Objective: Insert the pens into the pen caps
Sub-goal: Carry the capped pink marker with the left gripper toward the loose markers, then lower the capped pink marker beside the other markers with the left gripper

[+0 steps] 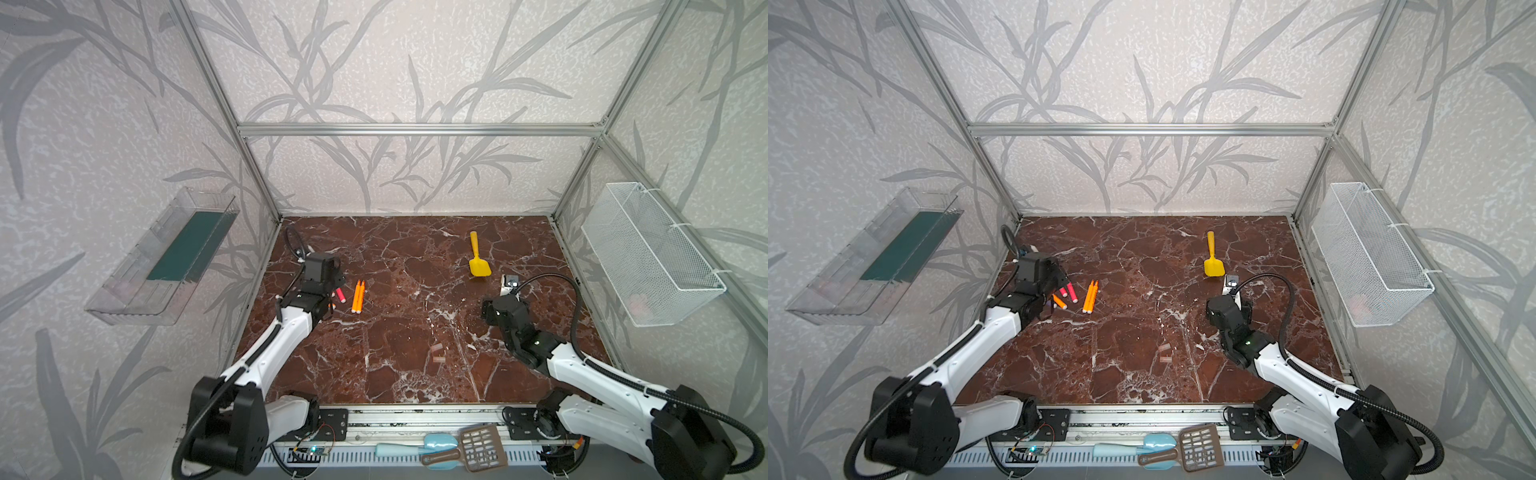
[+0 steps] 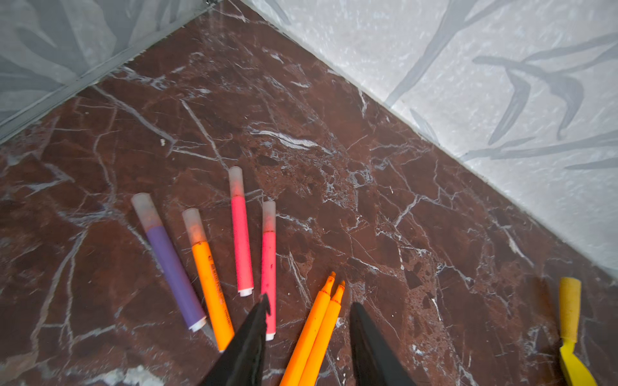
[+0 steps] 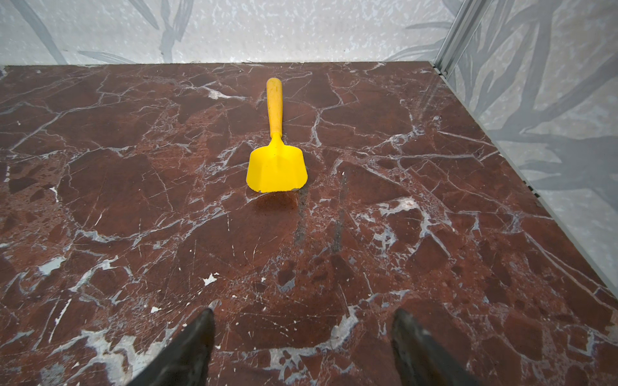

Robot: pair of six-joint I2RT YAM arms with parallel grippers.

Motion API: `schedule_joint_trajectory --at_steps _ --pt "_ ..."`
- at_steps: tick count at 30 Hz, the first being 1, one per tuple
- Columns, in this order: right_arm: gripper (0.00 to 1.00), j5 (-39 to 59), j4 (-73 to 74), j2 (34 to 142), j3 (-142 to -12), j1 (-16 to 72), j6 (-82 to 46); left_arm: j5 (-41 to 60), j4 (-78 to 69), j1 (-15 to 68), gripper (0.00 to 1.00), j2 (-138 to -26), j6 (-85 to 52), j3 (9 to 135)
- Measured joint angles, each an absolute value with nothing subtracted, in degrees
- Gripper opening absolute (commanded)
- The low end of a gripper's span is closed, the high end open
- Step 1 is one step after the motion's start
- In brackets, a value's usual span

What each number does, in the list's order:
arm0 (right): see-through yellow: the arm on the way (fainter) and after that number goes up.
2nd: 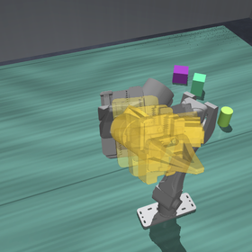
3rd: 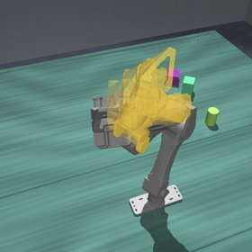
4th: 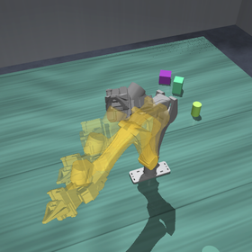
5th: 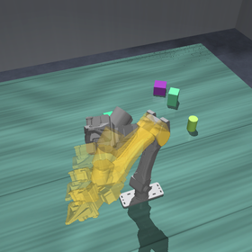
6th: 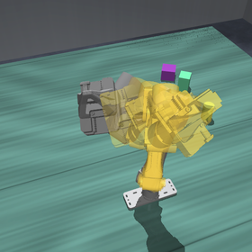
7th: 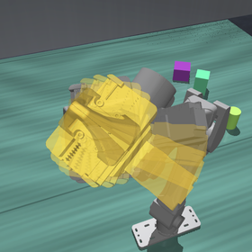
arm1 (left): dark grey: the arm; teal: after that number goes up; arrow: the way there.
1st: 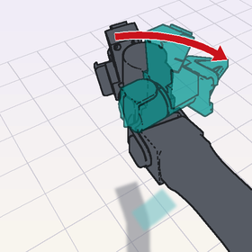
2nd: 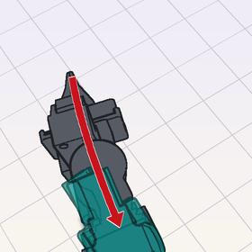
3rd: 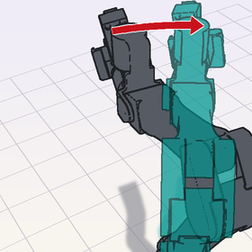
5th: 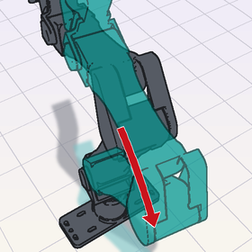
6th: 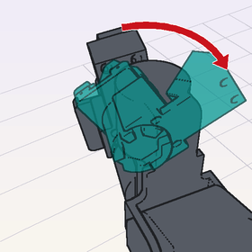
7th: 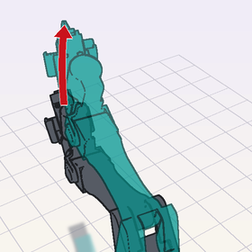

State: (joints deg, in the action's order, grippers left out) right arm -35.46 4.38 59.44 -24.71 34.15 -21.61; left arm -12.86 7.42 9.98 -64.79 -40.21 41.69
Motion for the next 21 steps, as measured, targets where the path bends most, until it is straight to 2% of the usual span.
schedule_joint_trajectory --at_steps 4,5,7,12,16,21 --pt "0.82 -35.24 4.38 59.51 -24.71 34.15 -21.61 -12.91 1.45 9.93 0.34 -54.02 -40.12 31.48" --pt "0.82 -35.22 4.38 59.51 -24.71 34.15 -21.61 -12.49 0.67 9.93 0.36 -52.66 -39.7 30.04" --pt "0.81 -35.16 4.38 59.55 -24.71 34.15 -21.61 -10.26 0.05 9.89 0.5 -51.44 -38.17 28.97" --pt "0.82 -34.92 4.36 59.53 -24.71 34.15 -21.61 -0.93 -2.7 9.87 0.62 -51.88 -34.28 28.91" --pt "0.81 -34.87 4.38 59.16 -24.71 34.15 -21.61 5.28 -2.63 10.0 0.57 -54.19 -31.46 28.88" --pt "0.81 -34.48 3.51 59.24 -25.12 34.15 -21.65 9.02 -1.83 11.07 0.58 -59.0 -29.76 28.88"
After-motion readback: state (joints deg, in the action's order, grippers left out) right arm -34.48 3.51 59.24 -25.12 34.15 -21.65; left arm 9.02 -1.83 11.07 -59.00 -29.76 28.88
